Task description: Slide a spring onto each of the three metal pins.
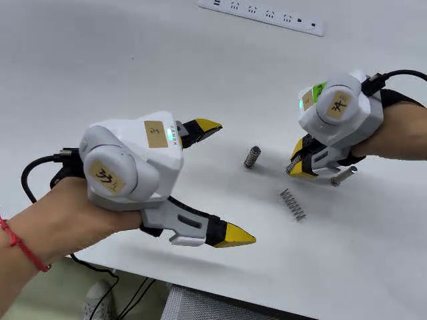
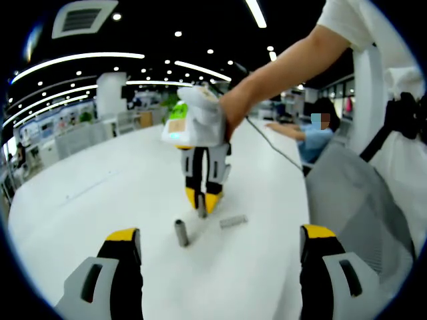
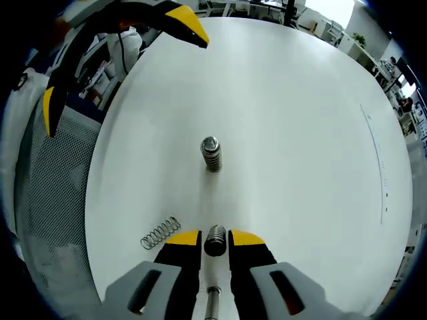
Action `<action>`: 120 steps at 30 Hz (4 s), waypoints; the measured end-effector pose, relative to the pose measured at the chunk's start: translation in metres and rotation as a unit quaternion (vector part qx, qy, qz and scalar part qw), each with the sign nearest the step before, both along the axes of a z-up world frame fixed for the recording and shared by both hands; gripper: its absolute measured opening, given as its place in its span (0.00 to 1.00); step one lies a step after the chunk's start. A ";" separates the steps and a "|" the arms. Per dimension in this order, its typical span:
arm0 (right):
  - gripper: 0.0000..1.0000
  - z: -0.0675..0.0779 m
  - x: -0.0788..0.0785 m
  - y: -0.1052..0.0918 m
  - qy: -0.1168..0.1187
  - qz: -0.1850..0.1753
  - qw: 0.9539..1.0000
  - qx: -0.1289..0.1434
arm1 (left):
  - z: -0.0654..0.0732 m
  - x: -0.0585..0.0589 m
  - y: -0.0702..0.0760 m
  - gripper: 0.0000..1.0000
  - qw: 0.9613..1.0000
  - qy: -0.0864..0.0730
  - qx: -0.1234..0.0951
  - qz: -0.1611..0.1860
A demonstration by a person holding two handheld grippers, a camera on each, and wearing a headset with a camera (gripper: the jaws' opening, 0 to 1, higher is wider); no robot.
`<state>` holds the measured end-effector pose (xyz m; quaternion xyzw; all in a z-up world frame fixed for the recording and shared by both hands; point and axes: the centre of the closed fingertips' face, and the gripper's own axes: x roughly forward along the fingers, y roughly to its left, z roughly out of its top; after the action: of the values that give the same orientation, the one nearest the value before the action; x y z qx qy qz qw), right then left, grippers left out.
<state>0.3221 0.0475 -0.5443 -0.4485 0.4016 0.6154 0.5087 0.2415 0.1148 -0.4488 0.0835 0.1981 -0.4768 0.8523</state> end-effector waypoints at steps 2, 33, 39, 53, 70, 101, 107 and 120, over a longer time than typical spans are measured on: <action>0.19 0.001 0.000 0.000 -0.002 -0.001 1.000 0.001 | 0.001 0.000 0.000 1.00 1.000 -0.001 0.001 -0.001; 0.57 0.111 -0.011 -0.032 -0.053 -0.144 0.962 0.224 | 0.018 -0.010 0.009 1.00 0.999 -0.013 0.037 -0.016; 0.65 0.120 -0.024 -0.057 -0.064 -0.176 0.949 0.253 | 0.021 -0.012 0.007 0.97 0.998 -0.017 0.054 -0.029; 0.84 0.114 -0.060 -0.115 -0.046 -0.226 0.923 0.307 | 0.019 -0.012 -0.006 0.99 0.987 -0.040 0.130 -0.086; 0.91 0.082 -0.084 -0.161 -0.021 -0.273 0.901 0.337 | -0.017 -0.004 -0.060 0.87 0.942 -0.063 0.245 -0.221; 0.91 0.062 -0.096 -0.199 -0.032 -0.299 0.888 0.348 | -0.099 0.024 -0.094 0.30 0.862 -0.050 0.400 -0.308; 0.91 0.060 -0.098 -0.204 -0.032 -0.304 0.887 0.347 | -0.103 0.025 -0.095 0.27 0.860 -0.039 0.407 -0.305; 0.90 0.062 -0.099 -0.206 -0.037 -0.316 0.879 0.355 | -0.108 0.023 -0.088 0.18 0.878 0.016 0.398 -0.264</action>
<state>0.2228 -0.1588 -0.4822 -0.1099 0.2571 0.5062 0.8159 0.2649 0.0266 -0.5572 0.4578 0.3551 -0.5663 0.5862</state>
